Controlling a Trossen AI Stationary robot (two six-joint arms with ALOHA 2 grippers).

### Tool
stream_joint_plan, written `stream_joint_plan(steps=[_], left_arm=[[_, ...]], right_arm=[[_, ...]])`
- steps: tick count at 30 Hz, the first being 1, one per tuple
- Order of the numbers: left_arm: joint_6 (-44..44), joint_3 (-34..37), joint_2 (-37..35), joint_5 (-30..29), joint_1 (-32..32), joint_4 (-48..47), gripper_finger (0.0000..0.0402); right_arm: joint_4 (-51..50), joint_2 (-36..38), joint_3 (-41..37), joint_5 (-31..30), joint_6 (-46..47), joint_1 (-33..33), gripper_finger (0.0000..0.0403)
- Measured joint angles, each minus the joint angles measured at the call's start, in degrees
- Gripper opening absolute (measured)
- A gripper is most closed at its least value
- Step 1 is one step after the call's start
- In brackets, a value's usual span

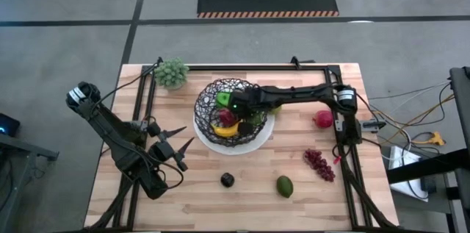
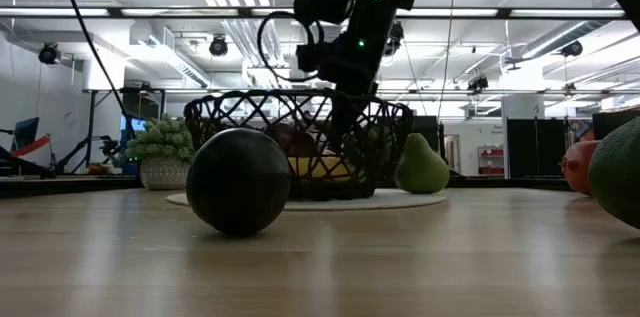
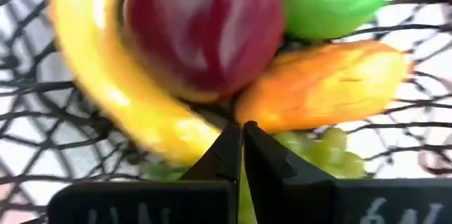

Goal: Build produce basket
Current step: Put the red apple into the wire basket

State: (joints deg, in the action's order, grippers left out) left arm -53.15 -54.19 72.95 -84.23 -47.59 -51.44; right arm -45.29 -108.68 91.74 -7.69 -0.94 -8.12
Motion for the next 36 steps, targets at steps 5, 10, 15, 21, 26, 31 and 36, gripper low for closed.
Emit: stream_joint_plan(steps=[5,10,15,21,26,31,36], left_arm=[[0.0,0.0,0.0,0.0,0.0,0.0,0.0187],[0.0,0.0,0.0,0.0,0.0,0.0,0.0187],[-0.4,0.0,0.0,0.0,0.0,0.0,0.0187],[-0.2,-0.2,0.0,3.9,0.1,3.3,0.0187],[-0.4,-1.0,0.0,9.9,3.5,6.3,0.0187],[4.7,-2.9,0.0,18.8,13.6,6.4,0.0187],[21.4,-6.3,0.3,41.3,29.8,11.7,0.0187]], right_arm=[[3.7,2.0,0.0,-2.4,-0.3,0.0,0.0008],[7.8,1.9,0.0,-2.4,-0.6,0.0,0.0008],[13.1,1.0,0.0,-2.1,-1.0,0.0,0.0008],[18.6,1.4,-0.2,1.9,-4.7,1.1,0.0008],[16.7,6.7,-1.5,1.7,-8.6,1.1,0.0008],[17.6,16.3,-9.0,1.7,-10.5,1.3,0.0008],[23.2,26.2,-21.6,1.8,-10.4,2.2,0.0008]])
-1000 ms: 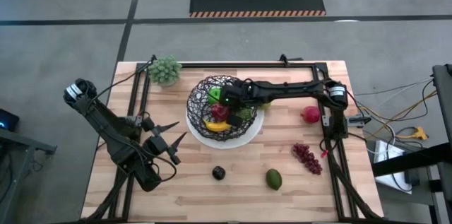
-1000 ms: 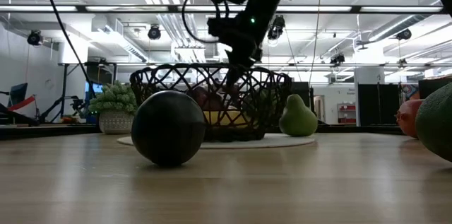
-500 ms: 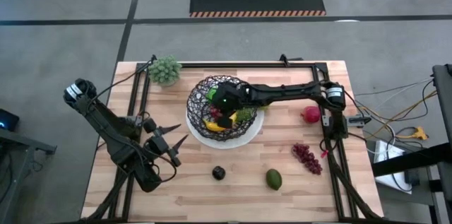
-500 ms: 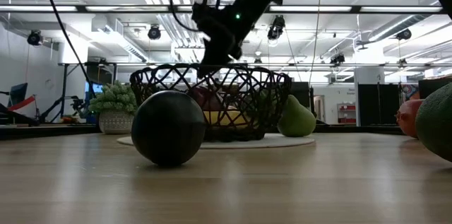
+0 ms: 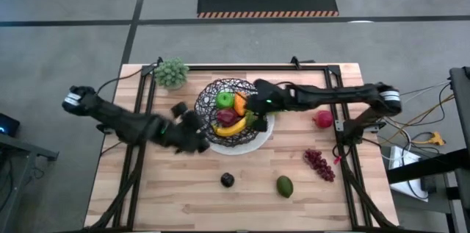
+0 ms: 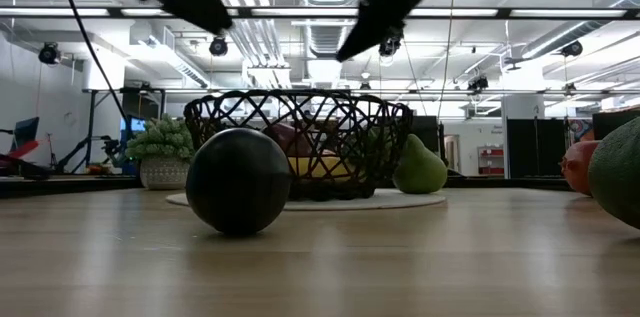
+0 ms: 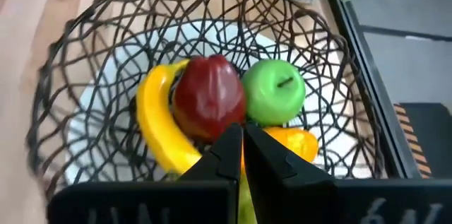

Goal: Build produce basket
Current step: Put the red apple into the wire basket

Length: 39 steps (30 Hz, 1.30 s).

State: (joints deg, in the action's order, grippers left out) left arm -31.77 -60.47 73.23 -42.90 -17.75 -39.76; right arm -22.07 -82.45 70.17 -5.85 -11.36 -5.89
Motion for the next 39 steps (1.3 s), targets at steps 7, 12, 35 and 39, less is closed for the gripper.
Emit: stream_joint_plan(steps=[7,12,35,39], left_arm=[[27.4,-0.2,1.7,31.0,19.2,8.0,0.0187],[30.8,-1.2,5.6,34.3,26.3,7.8,0.0187],[40.0,-6.1,20.7,35.3,26.0,7.3,0.0297],[40.2,-6.0,21.7,35.3,26.0,7.4,0.0297]], right_arm=[[14.1,12.6,-16.2,0.3,4.2,2.8,0.0008],[24.5,18.5,-25.0,0.5,6.7,5.0,0.0008],[33.5,20.1,-33.9,0.3,10.8,5.2,0.0009],[33.4,19.6,-33.9,0.3,10.8,5.2,0.0009]])
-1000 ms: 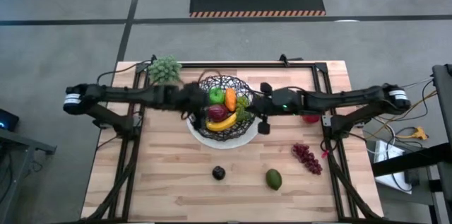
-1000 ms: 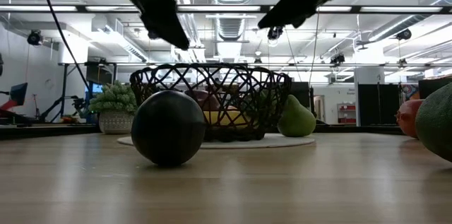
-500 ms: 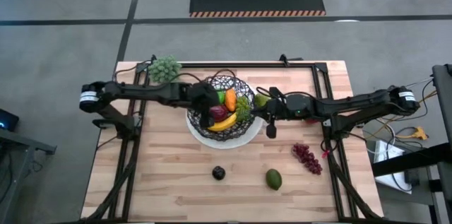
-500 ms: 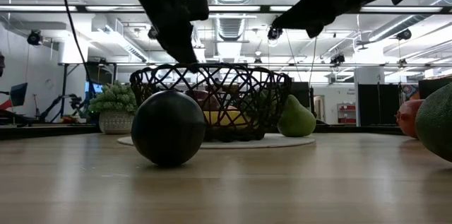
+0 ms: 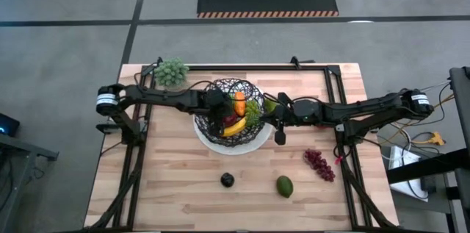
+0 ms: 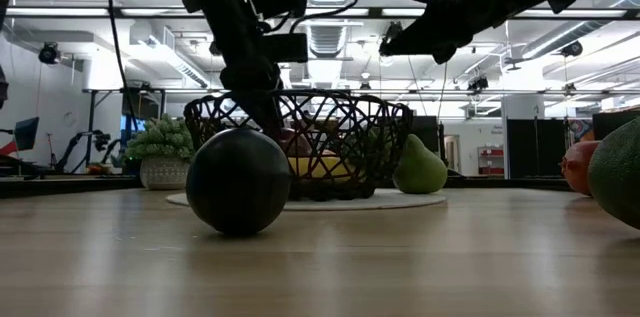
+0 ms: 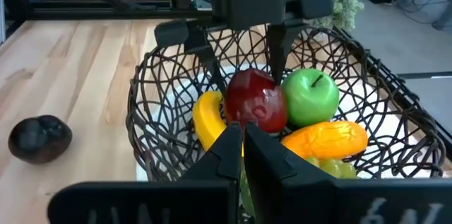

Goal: Build produce basket
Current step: Put the red apple into the wire basket

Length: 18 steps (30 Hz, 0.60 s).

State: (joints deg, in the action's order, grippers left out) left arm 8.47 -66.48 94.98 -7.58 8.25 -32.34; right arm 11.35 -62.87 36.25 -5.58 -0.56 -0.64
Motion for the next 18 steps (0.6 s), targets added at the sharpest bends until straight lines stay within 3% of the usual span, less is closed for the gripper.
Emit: stream_joint_plan(steps=[8,18], left_arm=[[-0.2,0.1,0.1,-0.3,0.0,0.0,0.0285],[-1.6,0.2,-0.2,-0.5,-0.1,-3.4,0.0192]], right_arm=[[0.0,-0.7,0.0,-0.4,0.1,0.0,0.0009],[0.0,-1.1,0.0,-0.4,0.2,0.0,0.0009]])
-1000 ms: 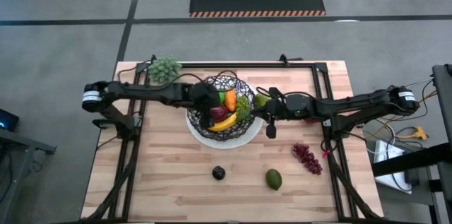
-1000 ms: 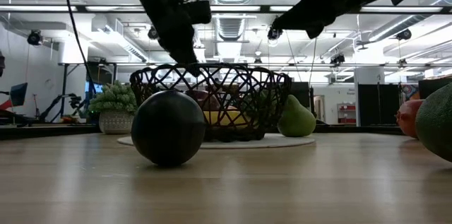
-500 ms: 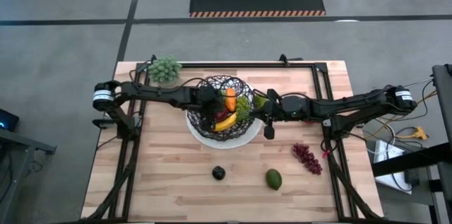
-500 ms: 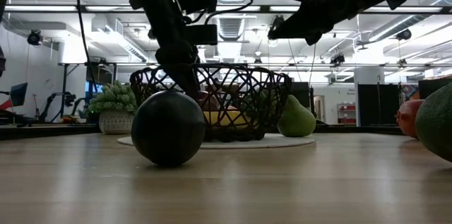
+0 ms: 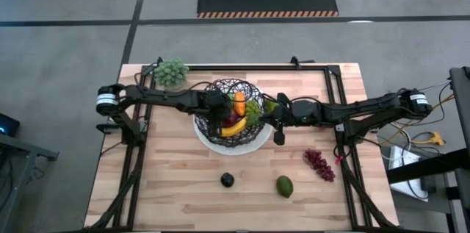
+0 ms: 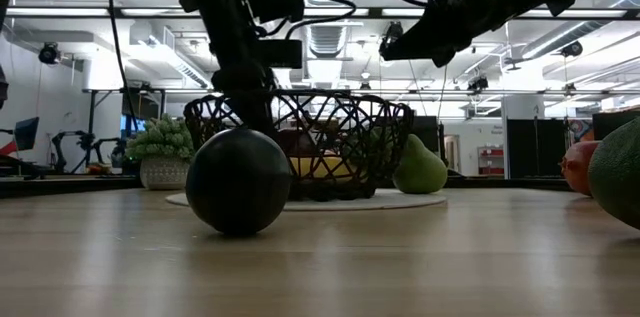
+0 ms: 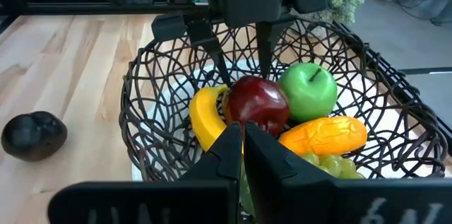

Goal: Build produce basket
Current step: Put the red apple into the wire basket

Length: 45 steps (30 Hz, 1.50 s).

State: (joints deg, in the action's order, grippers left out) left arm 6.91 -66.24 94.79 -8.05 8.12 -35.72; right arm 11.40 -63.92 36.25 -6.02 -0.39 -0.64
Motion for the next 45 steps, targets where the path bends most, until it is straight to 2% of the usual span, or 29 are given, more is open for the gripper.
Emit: stream_joint_plan(steps=[4,7,10,17,21,40,45], left_arm=[[-2.0,0.0,-0.7,0.3,0.0,-0.1,0.0166],[-3.5,0.0,-0.8,1.0,0.0,-0.1,0.0167],[-3.6,0.0,-0.8,1.1,0.0,-0.1,0.019],[-3.2,0.0,-0.6,-1.7,0.0,5.1,0.0278],[-1.7,0.0,0.2,-1.6,0.0,5.9,0.0301],[-2.0,-0.1,3.3,-1.3,0.0,9.1,0.0303],[-2.0,0.0,3.4,-1.3,0.0,9.3,0.0282]], right_arm=[[0.0,0.0,0.0,0.0,0.0,0.0,0.0009],[0.0,0.0,0.0,0.0,0.0,0.0,0.0009],[0.0,0.0,0.0,0.0,0.6,0.0,0.0009],[0.0,0.0,0.0,0.0,0.4,0.0,0.0009],[0.0,0.0,0.0,0.0,0.2,0.0,0.0009],[-0.4,0.0,-0.1,0.0,0.1,0.0,0.0009],[-0.6,0.0,-0.1,0.0,0.3,0.0,0.0009]])
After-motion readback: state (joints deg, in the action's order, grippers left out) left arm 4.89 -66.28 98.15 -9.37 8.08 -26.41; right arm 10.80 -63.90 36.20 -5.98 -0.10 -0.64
